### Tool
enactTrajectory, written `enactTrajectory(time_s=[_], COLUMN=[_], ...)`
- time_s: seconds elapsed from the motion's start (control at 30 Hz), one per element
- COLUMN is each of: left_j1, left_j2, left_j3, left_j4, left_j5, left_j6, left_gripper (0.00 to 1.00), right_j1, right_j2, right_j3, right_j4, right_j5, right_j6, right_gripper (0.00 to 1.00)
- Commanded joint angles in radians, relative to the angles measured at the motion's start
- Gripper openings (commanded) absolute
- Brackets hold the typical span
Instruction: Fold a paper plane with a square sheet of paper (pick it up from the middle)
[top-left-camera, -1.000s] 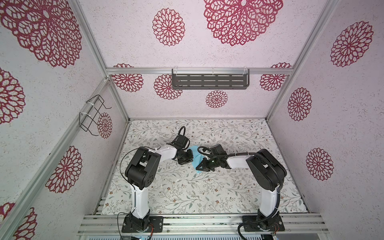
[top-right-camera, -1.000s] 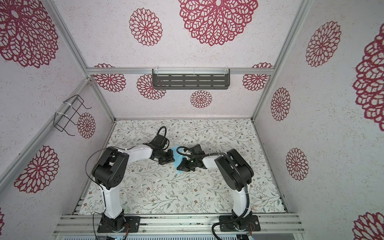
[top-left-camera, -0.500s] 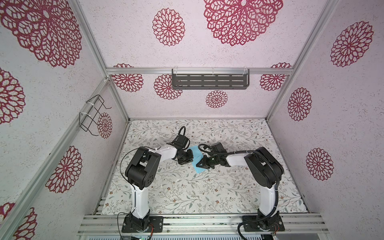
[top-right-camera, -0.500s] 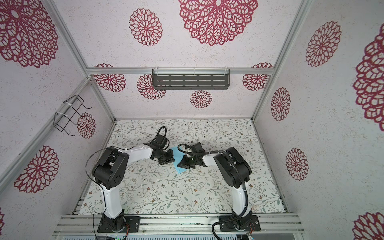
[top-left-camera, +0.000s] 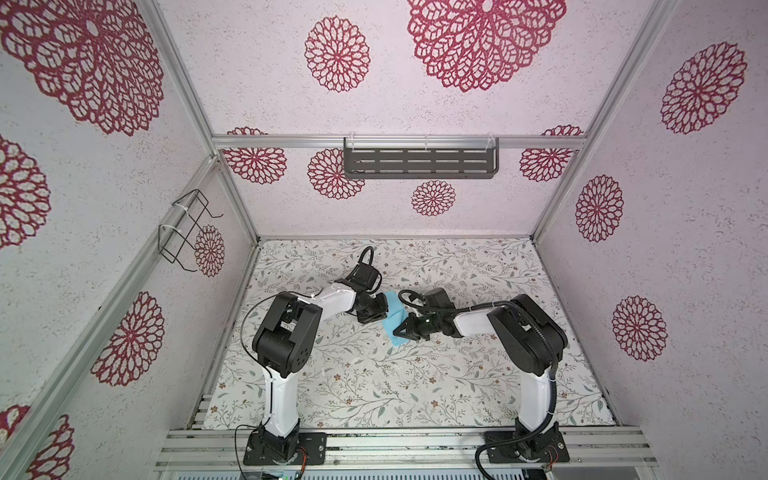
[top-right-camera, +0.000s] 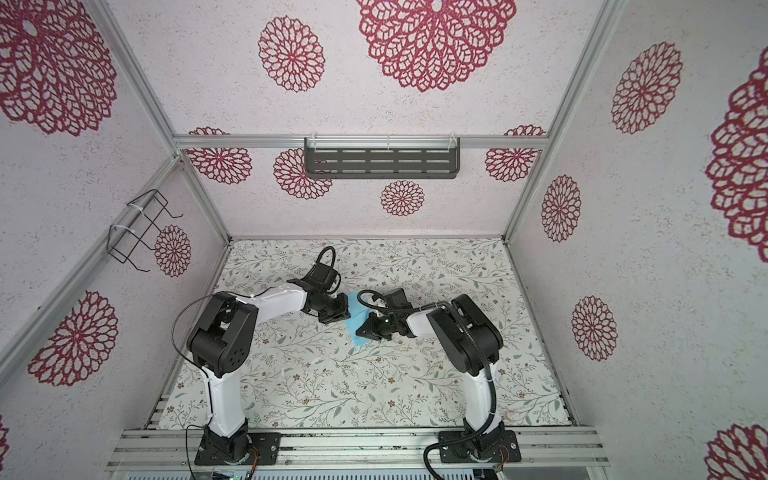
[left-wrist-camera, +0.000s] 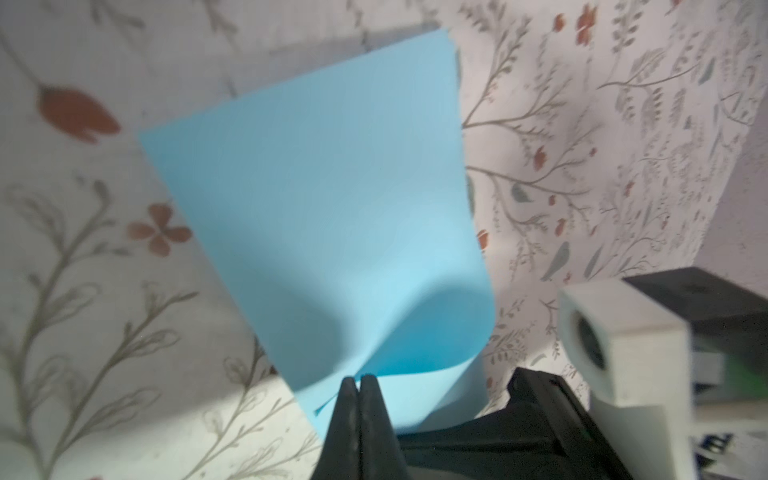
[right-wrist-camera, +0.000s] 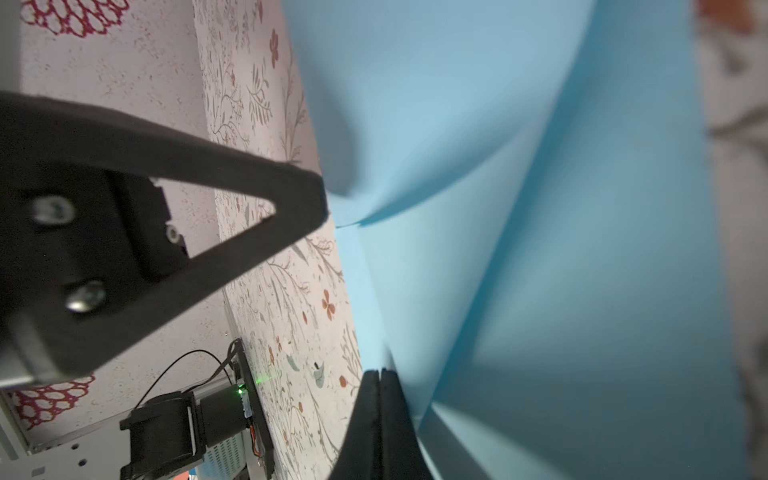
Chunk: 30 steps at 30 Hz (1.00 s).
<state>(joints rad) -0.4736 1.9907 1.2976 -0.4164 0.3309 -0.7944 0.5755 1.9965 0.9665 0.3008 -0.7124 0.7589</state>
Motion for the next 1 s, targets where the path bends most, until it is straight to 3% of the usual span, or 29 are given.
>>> enactTrajectory(time_s=[0.0, 0.2, 0.5, 0.97], left_j1=[-0.005, -0.02, -0.1, -0.135], left_j2=[-0.106, -0.182, -0.227, -0.168], left_j3=[-0.044, -0.207, -0.333, -0.345], left_j4=[0.071, 0.184, 0.288, 0.291], left_j5=[0.023, 0.057, 0.053, 0.041], left_j6=[-0.047, -0.156, -0.236, -0.264], left_gripper=[0.11, 0.12, 0.08, 0.03], right_j1=[-0.012, -0.014, 0.0, 0.006], right_j2=[-0.002, 0.001, -0.009, -0.002], right_j3=[-0.034, -0.058, -0.084, -0.087], right_j4=[-0.034, 0.025, 0.167, 0.179], right_j5=[0.049, 0.048, 0.074, 0.056], right_j6=[0.046, 0.117, 0.246, 0.233], right_gripper=[0.02, 0.02, 0.02, 0.02])
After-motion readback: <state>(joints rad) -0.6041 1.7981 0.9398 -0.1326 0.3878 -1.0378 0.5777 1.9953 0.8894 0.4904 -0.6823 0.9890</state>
